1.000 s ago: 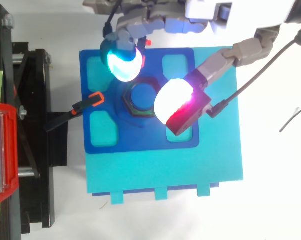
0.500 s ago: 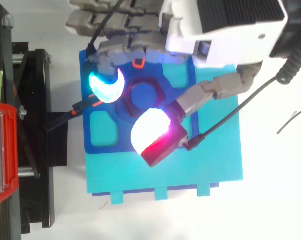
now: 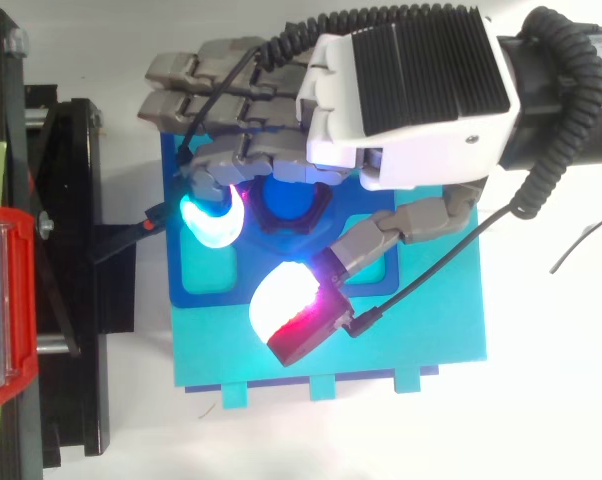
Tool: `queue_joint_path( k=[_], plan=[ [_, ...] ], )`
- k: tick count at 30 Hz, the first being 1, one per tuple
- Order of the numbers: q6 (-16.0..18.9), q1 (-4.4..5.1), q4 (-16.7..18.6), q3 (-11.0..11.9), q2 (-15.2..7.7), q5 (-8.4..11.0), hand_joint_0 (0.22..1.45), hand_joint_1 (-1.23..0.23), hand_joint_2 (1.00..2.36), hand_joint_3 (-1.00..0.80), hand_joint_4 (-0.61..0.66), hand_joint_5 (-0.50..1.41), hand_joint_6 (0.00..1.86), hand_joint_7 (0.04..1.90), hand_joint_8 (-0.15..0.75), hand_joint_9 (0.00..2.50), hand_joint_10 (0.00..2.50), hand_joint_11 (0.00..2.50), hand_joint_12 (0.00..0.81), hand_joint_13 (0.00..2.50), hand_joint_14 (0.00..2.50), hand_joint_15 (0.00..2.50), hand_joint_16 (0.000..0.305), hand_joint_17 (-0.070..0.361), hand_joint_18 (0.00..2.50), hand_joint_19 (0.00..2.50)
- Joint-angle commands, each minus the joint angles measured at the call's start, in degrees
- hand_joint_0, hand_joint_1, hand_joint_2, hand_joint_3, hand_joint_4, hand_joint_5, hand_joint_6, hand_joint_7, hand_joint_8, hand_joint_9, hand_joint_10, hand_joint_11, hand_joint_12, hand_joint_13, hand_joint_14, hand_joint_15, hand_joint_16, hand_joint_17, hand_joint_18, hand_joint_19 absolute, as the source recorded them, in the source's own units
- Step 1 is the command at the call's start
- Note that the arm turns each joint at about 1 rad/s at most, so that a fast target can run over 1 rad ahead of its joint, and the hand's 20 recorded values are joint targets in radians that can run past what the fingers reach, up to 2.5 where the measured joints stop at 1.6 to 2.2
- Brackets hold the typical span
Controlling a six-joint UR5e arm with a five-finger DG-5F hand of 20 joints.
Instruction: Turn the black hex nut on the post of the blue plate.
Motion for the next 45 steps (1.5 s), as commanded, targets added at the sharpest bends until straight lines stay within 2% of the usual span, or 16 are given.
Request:
queue_joint_path(
  k=[1,15,19,27,45],
  plan=[
    [0.1,0.06,0.0,0.0,0.0,-0.05,0.50,-0.25,1.00,-0.50,0.29,-0.18,0.50,1.07,0.248,0.15,0.00,0.00,0.350,0.00,0.00,0.00,0.049,0.109,0.00,0.16],
    [0.1,-1.35,0.3,-0.1,0.0,-1.89,0.50,-0.25,1.00,-0.50,0.30,-0.17,0.50,1.08,0.247,0.16,0.00,0.00,0.350,0.00,0.00,0.00,0.048,0.109,0.00,0.16],
    [0.1,-1.78,0.4,0.0,0.0,-3.21,0.51,-0.25,1.00,-0.50,0.30,-0.17,0.50,1.08,0.247,0.16,0.00,0.00,0.349,0.00,0.00,0.00,0.048,0.109,0.00,0.15],
    [0.1,-2.58,1.1,0.0,0.0,-4.09,0.50,-0.25,1.00,-0.50,0.28,-0.16,0.50,1.22,0.254,0.22,0.00,0.00,0.346,0.00,0.00,0.00,0.048,0.109,0.00,0.15],
    [-0.1,-3.72,1.6,-0.1,0.0,-6.99,0.50,-0.25,1.00,-0.50,0.29,-0.16,0.50,1.24,0.255,0.23,0.00,0.00,0.347,0.00,0.00,0.00,0.049,0.110,0.00,0.15]
  ],
)
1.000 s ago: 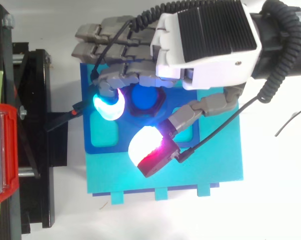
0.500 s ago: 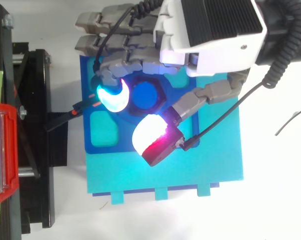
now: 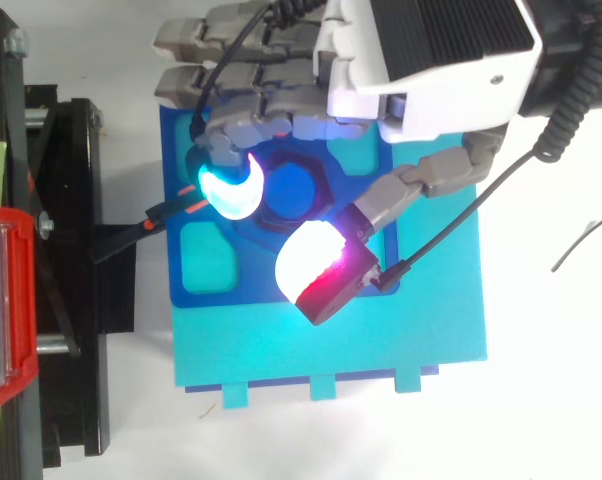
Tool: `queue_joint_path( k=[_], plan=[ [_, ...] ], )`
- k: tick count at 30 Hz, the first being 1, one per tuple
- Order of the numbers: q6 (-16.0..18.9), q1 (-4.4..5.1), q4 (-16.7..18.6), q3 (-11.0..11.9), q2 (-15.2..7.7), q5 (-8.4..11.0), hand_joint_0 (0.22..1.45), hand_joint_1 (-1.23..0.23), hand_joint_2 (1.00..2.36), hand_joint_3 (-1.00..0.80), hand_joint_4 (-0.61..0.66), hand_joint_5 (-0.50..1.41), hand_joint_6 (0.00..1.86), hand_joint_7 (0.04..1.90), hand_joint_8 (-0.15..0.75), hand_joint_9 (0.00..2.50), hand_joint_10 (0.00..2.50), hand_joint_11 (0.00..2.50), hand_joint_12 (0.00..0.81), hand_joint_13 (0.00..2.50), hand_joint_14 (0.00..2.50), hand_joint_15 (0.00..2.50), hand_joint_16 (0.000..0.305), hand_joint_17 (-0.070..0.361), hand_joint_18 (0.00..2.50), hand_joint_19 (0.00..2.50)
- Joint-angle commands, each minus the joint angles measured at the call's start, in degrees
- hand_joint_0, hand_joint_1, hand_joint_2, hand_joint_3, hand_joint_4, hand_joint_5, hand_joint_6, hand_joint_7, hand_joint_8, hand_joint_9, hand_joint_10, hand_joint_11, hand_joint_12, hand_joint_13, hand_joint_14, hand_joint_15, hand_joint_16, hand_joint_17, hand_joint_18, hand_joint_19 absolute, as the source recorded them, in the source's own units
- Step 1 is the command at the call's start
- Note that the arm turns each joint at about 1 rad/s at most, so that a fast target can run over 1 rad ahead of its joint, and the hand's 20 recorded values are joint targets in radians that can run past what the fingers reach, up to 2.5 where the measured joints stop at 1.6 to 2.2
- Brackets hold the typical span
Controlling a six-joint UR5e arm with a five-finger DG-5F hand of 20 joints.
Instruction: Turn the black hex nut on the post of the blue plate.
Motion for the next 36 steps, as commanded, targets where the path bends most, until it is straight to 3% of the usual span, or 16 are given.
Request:
queue_joint_path(
  k=[1,11,28,36],
  plan=[
    [-0.1,-0.09,0.3,0.1,0.0,-0.41,0.50,-0.25,1.00,-0.50,0.29,-0.16,0.50,1.25,0.255,0.23,0.00,0.00,0.347,0.00,0.00,0.00,0.049,0.110,0.00,0.15],
    [0.1,-0.88,0.4,0.0,0.0,-1.46,0.50,-0.25,1.00,-0.50,0.29,-0.16,0.50,1.25,0.256,0.23,0.00,0.00,0.347,0.00,0.00,0.00,0.049,0.109,0.00,0.15],
    [0.1,-3.25,1.0,0.0,0.0,-4.89,0.50,-0.25,1.00,-0.50,0.29,-0.16,0.50,1.24,0.256,0.23,0.00,0.00,0.347,0.00,0.00,0.00,0.049,0.110,0.00,0.15],
    [0.3,-3.78,1.0,0.1,0.0,-5.59,0.50,-0.25,1.00,-0.50,0.29,-0.16,0.50,1.21,0.256,0.23,0.00,0.00,0.347,0.00,0.00,0.00,0.049,0.109,0.00,0.15]
  ],
)
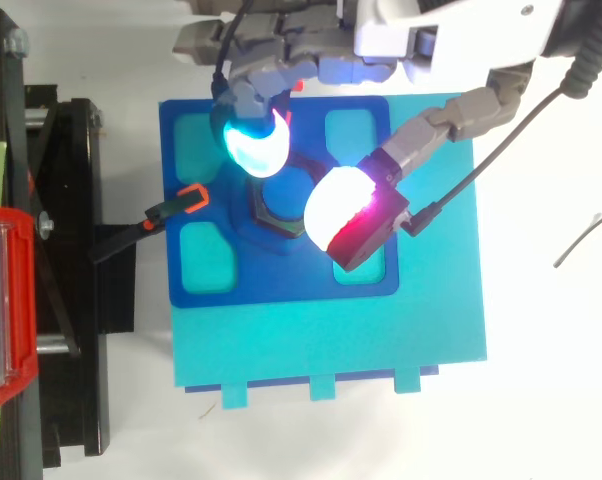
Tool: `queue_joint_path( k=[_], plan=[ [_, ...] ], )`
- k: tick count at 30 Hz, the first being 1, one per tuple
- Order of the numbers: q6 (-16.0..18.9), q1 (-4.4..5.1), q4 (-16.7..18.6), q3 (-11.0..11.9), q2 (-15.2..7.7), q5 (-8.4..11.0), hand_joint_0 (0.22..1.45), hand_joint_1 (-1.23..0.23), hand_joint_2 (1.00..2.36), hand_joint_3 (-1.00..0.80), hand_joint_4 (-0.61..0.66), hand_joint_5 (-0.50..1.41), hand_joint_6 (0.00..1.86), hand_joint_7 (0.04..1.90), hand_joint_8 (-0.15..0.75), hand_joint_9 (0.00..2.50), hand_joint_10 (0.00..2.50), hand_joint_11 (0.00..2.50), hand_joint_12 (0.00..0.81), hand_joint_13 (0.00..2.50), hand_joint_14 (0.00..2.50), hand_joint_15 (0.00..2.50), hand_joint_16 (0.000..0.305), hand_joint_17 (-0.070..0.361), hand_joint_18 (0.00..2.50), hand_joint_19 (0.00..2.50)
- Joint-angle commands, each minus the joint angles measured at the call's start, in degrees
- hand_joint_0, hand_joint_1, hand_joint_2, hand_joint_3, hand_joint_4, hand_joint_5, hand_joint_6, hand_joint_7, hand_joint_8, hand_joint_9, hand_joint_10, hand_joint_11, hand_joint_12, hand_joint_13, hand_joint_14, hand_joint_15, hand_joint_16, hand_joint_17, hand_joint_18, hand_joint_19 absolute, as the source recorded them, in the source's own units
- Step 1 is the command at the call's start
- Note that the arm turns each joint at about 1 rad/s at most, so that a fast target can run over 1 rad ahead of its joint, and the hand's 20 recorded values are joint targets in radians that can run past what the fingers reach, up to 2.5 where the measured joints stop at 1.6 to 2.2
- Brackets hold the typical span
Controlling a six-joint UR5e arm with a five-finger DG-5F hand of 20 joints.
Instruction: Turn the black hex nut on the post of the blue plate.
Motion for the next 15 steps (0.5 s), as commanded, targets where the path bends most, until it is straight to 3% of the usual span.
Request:
queue_joint_path(
  k=[1,11,15],
  plan=[
    [0.2,-0.17,-0.1,0.3,0.0,-0.19,0.50,-0.25,1.00,-0.50,0.29,-0.16,0.50,1.19,0.255,0.23,0.00,0.00,0.347,0.00,0.00,0.00,0.049,0.110,0.00,0.16],
    [0.9,0.09,-0.2,2.5,0.0,0.07,0.50,-0.26,1.00,-0.50,0.27,-0.20,0.50,0.93,0.254,0.21,0.00,0.00,0.352,0.00,0.00,0.00,0.049,0.111,0.00,0.15],
    [0.9,0.80,-0.3,2.5,-0.1,1.57,0.50,-0.26,1.00,-0.50,0.26,-0.21,0.50,0.86,0.252,0.20,0.00,0.00,0.354,0.00,0.00,0.00,0.050,0.112,0.00,0.15]
  ],
)
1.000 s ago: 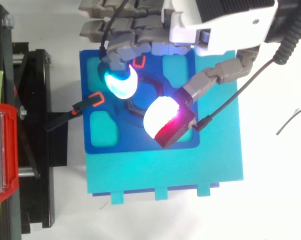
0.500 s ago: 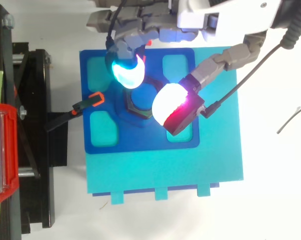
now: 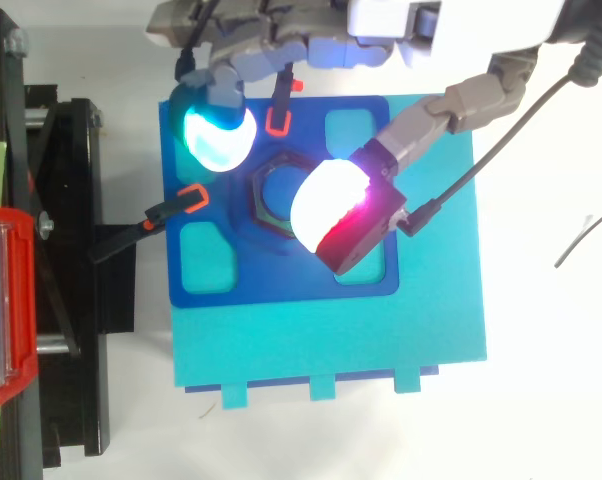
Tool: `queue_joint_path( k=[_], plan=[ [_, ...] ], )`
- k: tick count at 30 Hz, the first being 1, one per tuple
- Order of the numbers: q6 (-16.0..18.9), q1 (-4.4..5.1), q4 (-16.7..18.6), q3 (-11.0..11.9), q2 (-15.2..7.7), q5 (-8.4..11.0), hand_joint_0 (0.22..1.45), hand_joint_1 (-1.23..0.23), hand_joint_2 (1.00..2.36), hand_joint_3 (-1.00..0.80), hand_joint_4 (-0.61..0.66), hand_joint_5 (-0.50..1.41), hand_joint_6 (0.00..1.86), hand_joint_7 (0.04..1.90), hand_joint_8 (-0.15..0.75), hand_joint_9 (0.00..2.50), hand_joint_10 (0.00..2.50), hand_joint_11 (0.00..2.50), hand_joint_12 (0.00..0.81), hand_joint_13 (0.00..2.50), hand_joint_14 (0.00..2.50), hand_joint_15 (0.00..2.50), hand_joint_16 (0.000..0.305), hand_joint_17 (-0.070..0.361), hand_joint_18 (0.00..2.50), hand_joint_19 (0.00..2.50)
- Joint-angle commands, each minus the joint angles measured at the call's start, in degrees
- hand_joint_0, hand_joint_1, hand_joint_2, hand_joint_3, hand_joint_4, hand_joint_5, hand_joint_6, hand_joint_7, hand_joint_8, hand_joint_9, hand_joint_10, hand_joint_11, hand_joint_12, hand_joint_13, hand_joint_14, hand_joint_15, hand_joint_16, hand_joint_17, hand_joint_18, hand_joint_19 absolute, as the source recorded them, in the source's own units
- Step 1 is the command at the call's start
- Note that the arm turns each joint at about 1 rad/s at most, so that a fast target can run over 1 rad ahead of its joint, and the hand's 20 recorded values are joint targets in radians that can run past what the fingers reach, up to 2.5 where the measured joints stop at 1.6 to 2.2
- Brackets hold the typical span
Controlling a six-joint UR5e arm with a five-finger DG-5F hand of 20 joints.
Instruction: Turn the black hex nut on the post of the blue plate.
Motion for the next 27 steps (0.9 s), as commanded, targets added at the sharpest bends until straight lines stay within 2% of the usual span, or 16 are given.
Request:
queue_joint_path(
  k=[1,4,8,13,17,19,21,27],
  plan=[
    [-0.1,0.64,-0.1,0.1,0.0,1.63,0.50,-0.26,1.00,-0.50,0.25,-0.21,0.50,0.85,0.251,0.20,0.00,0.00,0.354,0.00,0.00,0.00,0.050,0.112,0.00,0.15],
    [-0.3,1.51,0.1,0.1,-0.1,3.56,0.50,-0.26,1.00,-0.50,0.25,-0.21,0.50,0.81,0.247,0.19,0.00,0.00,0.354,0.00,0.00,0.00,0.050,0.113,0.00,0.15],
    [-0.4,2.48,0.0,0.1,0.0,4.53,0.50,-0.25,1.00,-0.50,0.24,-0.21,0.50,0.79,0.245,0.19,0.00,0.00,0.355,0.00,0.00,0.00,0.051,0.114,0.00,0.16],
    [-1.0,3.54,-0.1,-1.5,0.0,5.85,0.49,-0.24,1.00,-0.50,0.25,-0.21,0.50,0.81,0.246,0.18,0.00,0.00,0.355,0.00,0.00,0.00,0.051,0.116,0.00,0.16],
    [-0.9,3.89,-0.1,-2.8,-0.1,5.85,0.49,-0.23,1.00,-0.50,0.25,-0.20,0.50,0.83,0.246,0.18,0.00,0.00,0.354,0.00,0.00,0.00,0.051,0.115,0.00,0.16],
    [-0.8,4.24,0.4,-4.3,-0.1,6.11,0.49,-0.23,1.00,-0.50,0.25,-0.20,0.50,0.82,0.246,0.18,0.00,0.00,0.354,0.00,0.00,0.00,0.051,0.115,0.00,0.16],
    [-0.3,4.33,2.8,-5.9,-0.1,6.46,0.49,-0.23,1.00,-0.50,0.25,-0.20,0.50,0.81,0.246,0.18,0.00,0.00,0.355,0.00,0.00,0.00,0.051,0.115,0.00,0.16],
    [-0.3,4.33,3.8,-6.0,-0.1,6.29,0.50,-0.23,1.00,-0.50,0.25,-0.21,0.50,0.81,0.245,0.18,0.00,0.00,0.354,0.00,0.00,0.00,0.051,0.115,0.00,0.17]
  ],
)
